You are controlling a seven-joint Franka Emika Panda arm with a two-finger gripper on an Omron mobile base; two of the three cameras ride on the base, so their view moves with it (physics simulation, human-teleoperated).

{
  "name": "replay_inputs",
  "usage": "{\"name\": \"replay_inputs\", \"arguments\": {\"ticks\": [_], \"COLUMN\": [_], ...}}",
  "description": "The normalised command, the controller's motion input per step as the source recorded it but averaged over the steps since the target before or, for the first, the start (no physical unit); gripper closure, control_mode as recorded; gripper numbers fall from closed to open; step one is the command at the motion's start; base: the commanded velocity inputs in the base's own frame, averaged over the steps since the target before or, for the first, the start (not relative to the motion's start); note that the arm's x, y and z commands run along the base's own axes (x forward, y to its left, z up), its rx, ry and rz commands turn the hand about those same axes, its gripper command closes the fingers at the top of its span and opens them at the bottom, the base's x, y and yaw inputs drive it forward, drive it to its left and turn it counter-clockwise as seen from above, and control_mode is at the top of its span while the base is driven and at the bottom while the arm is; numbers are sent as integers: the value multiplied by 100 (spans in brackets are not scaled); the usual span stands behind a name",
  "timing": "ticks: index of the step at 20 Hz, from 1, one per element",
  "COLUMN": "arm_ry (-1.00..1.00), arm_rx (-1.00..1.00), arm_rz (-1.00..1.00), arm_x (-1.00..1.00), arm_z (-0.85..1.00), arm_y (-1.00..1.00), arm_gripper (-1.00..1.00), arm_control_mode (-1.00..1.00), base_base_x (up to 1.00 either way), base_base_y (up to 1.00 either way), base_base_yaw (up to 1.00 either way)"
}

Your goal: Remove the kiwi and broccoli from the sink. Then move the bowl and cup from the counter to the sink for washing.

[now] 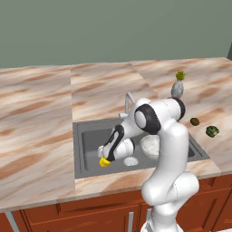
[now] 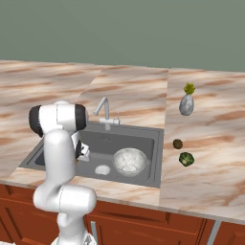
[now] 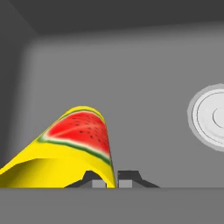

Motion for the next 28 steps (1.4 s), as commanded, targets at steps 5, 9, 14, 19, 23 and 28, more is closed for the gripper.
{"name": "replay_inputs", "arguments": {"ticks": [5,9,14,19,23,28], "arm_ry": [0,0,0,0,0,0], "arm_rx": [0,0,0,0,0,0], "arm_rz": [0,0,0,0,0,0], "arm_x": [9,11,12,13,10,11], "arm_z": [-16,-17,-17,-19,-19,-19], "arm_y": [5,5,4,5,5,6], "arm_gripper": [100,100,100,100,100,100], "arm_control_mode": [-100,-100,-100,-100,-100,-100], "base_base_x": [0,0,0,0,0,0], "base_base_y": [0,0,0,0,0,0], "base_base_yaw": [0,0,0,0,0,0]}}
